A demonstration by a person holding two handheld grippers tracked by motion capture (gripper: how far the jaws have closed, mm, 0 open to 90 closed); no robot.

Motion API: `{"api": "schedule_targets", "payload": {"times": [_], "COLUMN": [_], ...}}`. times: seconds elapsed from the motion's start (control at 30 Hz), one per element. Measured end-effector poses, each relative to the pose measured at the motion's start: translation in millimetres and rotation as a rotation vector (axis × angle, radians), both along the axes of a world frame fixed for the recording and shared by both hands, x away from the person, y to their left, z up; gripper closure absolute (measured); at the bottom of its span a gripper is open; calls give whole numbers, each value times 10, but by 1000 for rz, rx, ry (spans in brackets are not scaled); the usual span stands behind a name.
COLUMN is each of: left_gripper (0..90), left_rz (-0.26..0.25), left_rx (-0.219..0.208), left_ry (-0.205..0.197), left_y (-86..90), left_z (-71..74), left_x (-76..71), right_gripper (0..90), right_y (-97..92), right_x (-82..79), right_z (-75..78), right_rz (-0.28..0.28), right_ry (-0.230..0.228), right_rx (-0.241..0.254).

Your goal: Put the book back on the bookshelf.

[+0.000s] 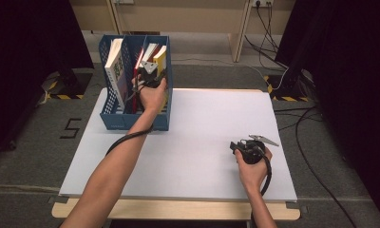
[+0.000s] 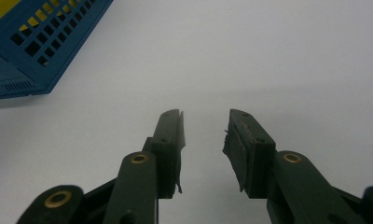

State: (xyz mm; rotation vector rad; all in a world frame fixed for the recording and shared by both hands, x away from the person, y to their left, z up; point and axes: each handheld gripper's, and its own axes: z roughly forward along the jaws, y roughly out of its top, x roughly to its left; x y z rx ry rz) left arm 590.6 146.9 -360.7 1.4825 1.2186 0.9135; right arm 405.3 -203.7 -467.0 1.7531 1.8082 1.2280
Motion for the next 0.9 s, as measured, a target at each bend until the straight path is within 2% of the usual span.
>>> {"api": "schedule_targets", "payload": {"times": [0.4, 0.57, 0.63, 0.7, 0.9], "left_gripper": [750, 748, 746, 745, 730], "left_rz": [7, 6, 6, -2, -30], "left_rx": [24, 34, 28, 41, 83], "left_ry": [10, 41, 32, 38, 101], "left_y": [-33, -48, -45, -45, 17], "left_z": [-80, -182, -196, -186, -131], "left_x": [16, 26, 21, 12, -55], "right_gripper": [648, 648, 648, 648, 646], "right_y": [3, 20, 18, 18, 33], "right_x": [-8, -11, -10, -13, -19], "right_z": [-3, -14, -15, -14, -29], "right_rz": [5, 8, 12, 14, 15], "right_ry": [2, 2, 0, 2, 11], "right_rx": [-8, -1, -3, -3, 0]}}
